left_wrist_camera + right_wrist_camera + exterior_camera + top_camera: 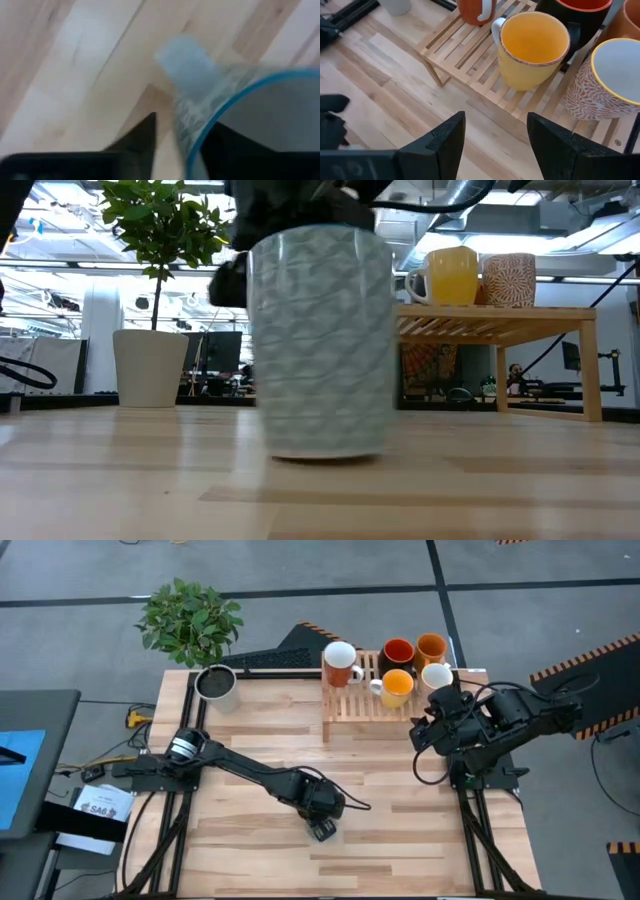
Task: Place coffee mugs
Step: Put the green patterned mug on the shelf
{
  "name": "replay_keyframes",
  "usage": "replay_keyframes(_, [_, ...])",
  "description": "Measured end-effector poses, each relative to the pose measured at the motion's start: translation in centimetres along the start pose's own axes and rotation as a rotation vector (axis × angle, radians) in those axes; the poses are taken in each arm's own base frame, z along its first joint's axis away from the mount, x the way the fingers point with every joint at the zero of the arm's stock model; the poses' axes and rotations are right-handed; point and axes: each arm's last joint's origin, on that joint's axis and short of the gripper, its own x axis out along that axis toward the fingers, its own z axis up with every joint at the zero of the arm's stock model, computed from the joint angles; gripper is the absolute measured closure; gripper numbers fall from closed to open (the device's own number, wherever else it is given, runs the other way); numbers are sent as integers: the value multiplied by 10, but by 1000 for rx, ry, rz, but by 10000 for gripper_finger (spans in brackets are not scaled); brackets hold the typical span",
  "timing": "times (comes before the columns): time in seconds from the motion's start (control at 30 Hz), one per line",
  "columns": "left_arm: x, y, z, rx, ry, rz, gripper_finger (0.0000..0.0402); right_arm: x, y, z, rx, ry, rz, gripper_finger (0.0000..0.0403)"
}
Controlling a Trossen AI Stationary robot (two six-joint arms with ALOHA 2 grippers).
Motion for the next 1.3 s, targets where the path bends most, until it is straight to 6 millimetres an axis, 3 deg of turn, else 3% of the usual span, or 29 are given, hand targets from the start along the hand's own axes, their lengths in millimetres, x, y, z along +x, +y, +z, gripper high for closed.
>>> replay_keyframes(0.1, [-9,7,6,51,0,10,372,0,0,0,20,-5,-1,163])
replay_keyframes(0.13, [-17,11,7,62,2,29,384,0,0,0,25,-6,-1,163])
replay_keyframes(0.23, [-47,27,18,89,-37,44,393,0,0,0,45,-8,0,163])
replay_keyframes(0.47, [-153,85,55,82,-316,10,397,0,3,2,112,-19,21,163])
replay_keyframes(0.6, [-186,120,73,75,-413,37,399,0,7,4,150,-40,55,163])
replay_keyframes(0.7, [-202,132,90,110,-451,67,399,0,10,6,179,-62,77,163])
replay_keyframes(1.0, [-227,141,144,223,-576,165,399,-1,16,10,252,-94,127,163])
replay_keyframes(1.3, [-198,152,163,186,-497,206,399,-1,17,11,294,-97,130,163])
